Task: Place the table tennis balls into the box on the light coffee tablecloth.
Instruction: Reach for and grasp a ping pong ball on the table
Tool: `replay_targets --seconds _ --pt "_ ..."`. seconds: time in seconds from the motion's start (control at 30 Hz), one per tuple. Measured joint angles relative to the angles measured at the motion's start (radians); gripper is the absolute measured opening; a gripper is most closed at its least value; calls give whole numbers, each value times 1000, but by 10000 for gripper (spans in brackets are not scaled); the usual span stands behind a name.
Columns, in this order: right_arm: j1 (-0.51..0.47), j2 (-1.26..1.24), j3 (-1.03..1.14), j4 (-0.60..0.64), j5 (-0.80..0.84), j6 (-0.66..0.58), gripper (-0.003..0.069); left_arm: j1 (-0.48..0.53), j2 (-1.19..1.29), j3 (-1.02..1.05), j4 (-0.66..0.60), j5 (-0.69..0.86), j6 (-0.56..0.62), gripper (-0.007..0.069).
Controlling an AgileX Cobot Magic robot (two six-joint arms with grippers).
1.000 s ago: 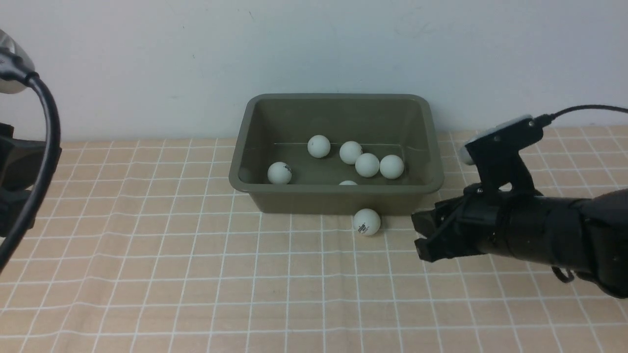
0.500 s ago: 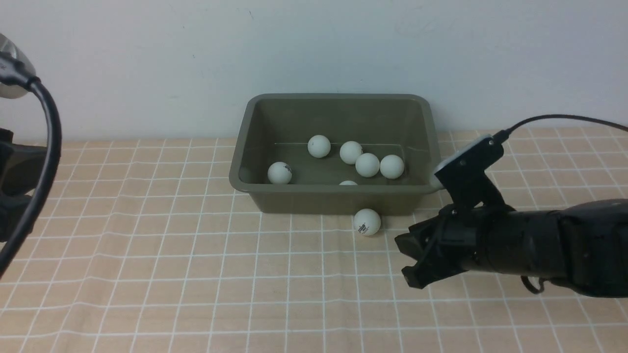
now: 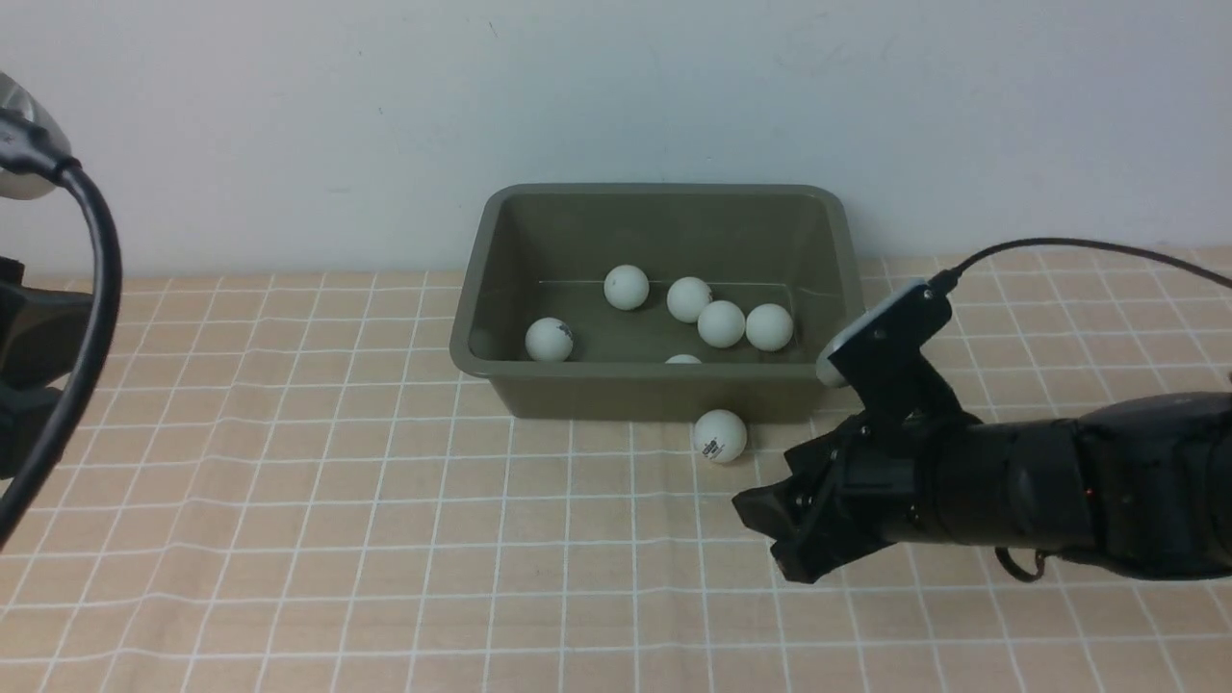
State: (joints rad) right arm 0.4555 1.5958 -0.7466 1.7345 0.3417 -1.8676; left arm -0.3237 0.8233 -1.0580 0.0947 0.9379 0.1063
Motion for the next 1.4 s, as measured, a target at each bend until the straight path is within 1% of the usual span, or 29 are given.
replay_targets --seconds 0.07,0.17,0.2,0.23,0.27,0.37,0.43,0.47,0.53,0.6,0.63,0.67,0.73,0.77,0.8,0.83,0.93,0.97,1.03,1.13,1.2,1.23,1.27,1.37,1.4 --pt "0 -26 0 -3 -42 4 421 0 0 0 1 0 0 266" --pt "0 -61 0 -40 -120 57 414 0 0 0 1 1 0 266" --pt "0 -75 1 -63 -179 91 409 0 0 0 1 2 0 266" --pt "0 -77 2 -65 -179 91 408 0 0 0 1 2 0 266" --pt "0 -83 5 -67 -259 118 400 0 0 0 1 2 0 266" --pt "0 -84 10 -16 -409 154 382 0 0 0 1 2 0 266" --pt "0 -84 10 2 -423 161 371 0 0 0 1 2 0 266" --pt "0 -84 10 13 -403 162 361 0 0 0 1 2 0 266" --pt "0 -84 10 19 -296 164 344 0 0 0 1 2 0 266" --pt "0 -84 10 18 -122 164 328 0 0 0 1 2 0 266" --pt "0 -84 10 18 -106 164 327 0 0 0 1 1 0 266" --pt "0 -84 10 12 24 164 315 0 0 0 1 1 0 266" --pt "0 -84 10 4 179 164 301 0 0 0 1 0 0 266" --pt "0 -84 10 3 179 164 301 0 0 0 1 0 0 266" --pt "0 -84 10 -19 285 164 291 0 0 0 1 0 0 266" --pt "0 -85 10 -38 326 164 288 0 0 0 1 0 0 266" --pt "0 -85 10 -155 460 190 276 0 0 0 1 0 0 266" --pt "0 -86 10 -193 481 202 274 0 0 0 1 0 0 266" --pt "0 -87 10 -301 548 265 273 0 0 0 1 0 1 266" --pt "0 -87 10 -458 603 404 273 0 0 0 1 0 1 266" --pt "0 -87 10 -583 599 513 273 0 0 0 1 0 2 266" --pt "0 -87 10 -646 580 591 273 0 0 0 1 0 2 266" --pt "0 -87 10 -698 560 632 273 0 0 0 1 0 2 266" --pt "0 -87 10 -883 469 838 273 0 0 0 1 0 2 266" --pt "0 -87 10 -910 457 866 273 0 0 0 1 0 2 266"
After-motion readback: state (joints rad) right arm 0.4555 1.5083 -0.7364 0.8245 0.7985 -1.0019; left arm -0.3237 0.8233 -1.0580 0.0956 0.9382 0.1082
